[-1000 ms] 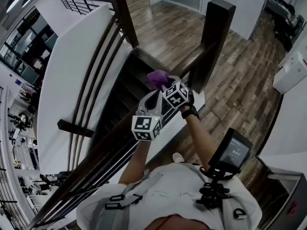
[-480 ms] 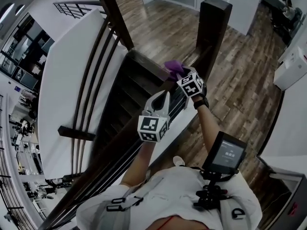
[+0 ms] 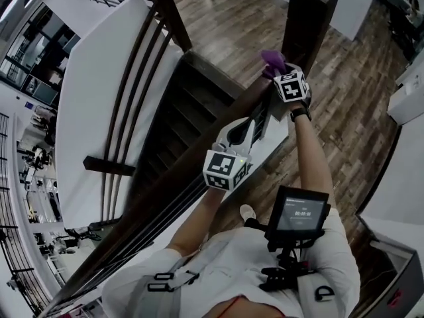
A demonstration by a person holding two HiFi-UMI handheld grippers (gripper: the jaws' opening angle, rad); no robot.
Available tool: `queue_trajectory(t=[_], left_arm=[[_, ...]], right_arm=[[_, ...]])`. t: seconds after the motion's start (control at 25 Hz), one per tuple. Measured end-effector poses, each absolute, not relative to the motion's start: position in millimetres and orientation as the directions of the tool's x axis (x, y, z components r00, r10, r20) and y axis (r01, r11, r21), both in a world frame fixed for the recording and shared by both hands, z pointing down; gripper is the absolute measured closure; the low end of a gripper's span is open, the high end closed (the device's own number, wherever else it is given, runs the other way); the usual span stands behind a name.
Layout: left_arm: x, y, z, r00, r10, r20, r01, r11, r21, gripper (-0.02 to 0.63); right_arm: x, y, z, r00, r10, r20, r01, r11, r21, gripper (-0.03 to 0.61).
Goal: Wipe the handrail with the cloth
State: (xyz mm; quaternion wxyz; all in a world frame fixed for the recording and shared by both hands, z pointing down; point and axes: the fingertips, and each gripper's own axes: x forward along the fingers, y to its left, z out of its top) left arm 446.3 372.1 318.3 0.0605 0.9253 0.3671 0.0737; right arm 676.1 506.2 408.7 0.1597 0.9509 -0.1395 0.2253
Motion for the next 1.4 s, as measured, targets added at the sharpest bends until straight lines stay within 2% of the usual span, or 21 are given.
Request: queue_trajectory(t=[0.28,0.36,0.56,0.84,1.0,1.16,1.4], left_arm=[[411.8,327.6,326.2,0.765,0.636,0.098,0.619,-0.769,0.158,0.614],[399.7,309.0,329.2,0.789,0.607,0.098,0.588,-0.792,0.164,0.614],[351.3,243.9,318.0,0.858,0.507,0.082,0.490,-0.855,0.171,0.614],[289.9,143.8,311.5,0.947,0.314,0.071,0.298,-0.938,0.176,0.614],[245.3,71.2,310.6,0.983,0.170,0.075,0.155,-0.973,0.174,0.614],[181.5,-18.0,313.5,0.996,-0.005,0.084,-0.021,-0.981,0.192,0.614],[63.1,-143.6,319.4,0.958,-0.273,0.084,-0.285,-0.938,0.197,0.614]], right_arm=[[683.3,523.7,405.0,0.888,-0.090,0.450,-0.223,-0.942,0.251,0.479],[669.7,513.1,404.4,0.878,-0.083,0.472,-0.236,-0.932,0.276,0.479],[599.6,441.3,399.7,0.867,-0.158,0.473,-0.336,-0.886,0.320,0.479],[482.4,285.6,403.5,0.797,-0.375,0.473,-0.555,-0.764,0.329,0.478],[400.5,172.0,406.7,0.676,-0.552,0.488,-0.723,-0.624,0.296,0.476],[294.7,44.6,411.7,0.482,-0.708,0.516,-0.876,-0.399,0.271,0.474],[135.0,-101.6,410.2,0.130,-0.852,0.507,-0.981,-0.035,0.193,0.468]])
